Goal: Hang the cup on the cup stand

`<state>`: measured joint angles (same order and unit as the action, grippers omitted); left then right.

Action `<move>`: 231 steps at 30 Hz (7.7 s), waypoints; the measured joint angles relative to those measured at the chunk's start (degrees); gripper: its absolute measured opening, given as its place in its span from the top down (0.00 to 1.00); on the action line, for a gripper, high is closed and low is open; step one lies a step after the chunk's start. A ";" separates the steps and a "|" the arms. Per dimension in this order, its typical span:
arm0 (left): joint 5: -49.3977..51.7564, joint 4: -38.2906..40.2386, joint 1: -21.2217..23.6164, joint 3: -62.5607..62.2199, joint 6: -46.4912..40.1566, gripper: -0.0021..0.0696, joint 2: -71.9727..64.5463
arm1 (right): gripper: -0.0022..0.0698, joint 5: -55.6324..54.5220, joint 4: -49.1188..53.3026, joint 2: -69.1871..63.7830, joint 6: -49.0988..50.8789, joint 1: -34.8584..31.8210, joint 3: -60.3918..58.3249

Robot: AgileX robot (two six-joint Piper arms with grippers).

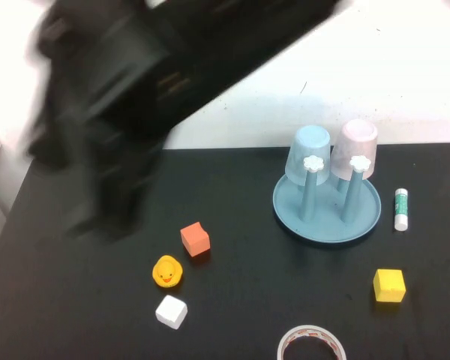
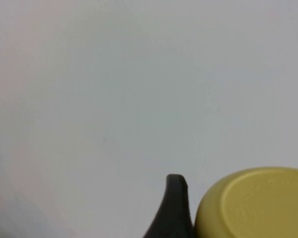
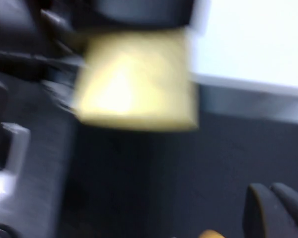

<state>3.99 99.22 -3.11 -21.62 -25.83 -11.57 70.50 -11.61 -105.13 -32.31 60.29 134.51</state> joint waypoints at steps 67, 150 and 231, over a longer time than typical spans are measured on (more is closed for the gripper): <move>18.86 -1.58 -28.59 -66.39 -78.68 0.21 -101.20 | 0.97 -28.04 38.20 71.62 37.54 0.00 -106.90; 20.89 -1.48 -28.59 -91.32 -68.30 0.21 -126.29 | 0.97 -27.91 38.11 71.62 37.54 0.00 -106.90; 12.49 -99.77 -27.50 -15.21 4.01 0.97 -23.42 | 0.97 -22.80 33.77 86.02 37.87 0.00 -96.48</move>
<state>16.48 -0.55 -30.61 -36.83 -21.82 -35.00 47.70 22.15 -19.11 5.56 60.29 38.03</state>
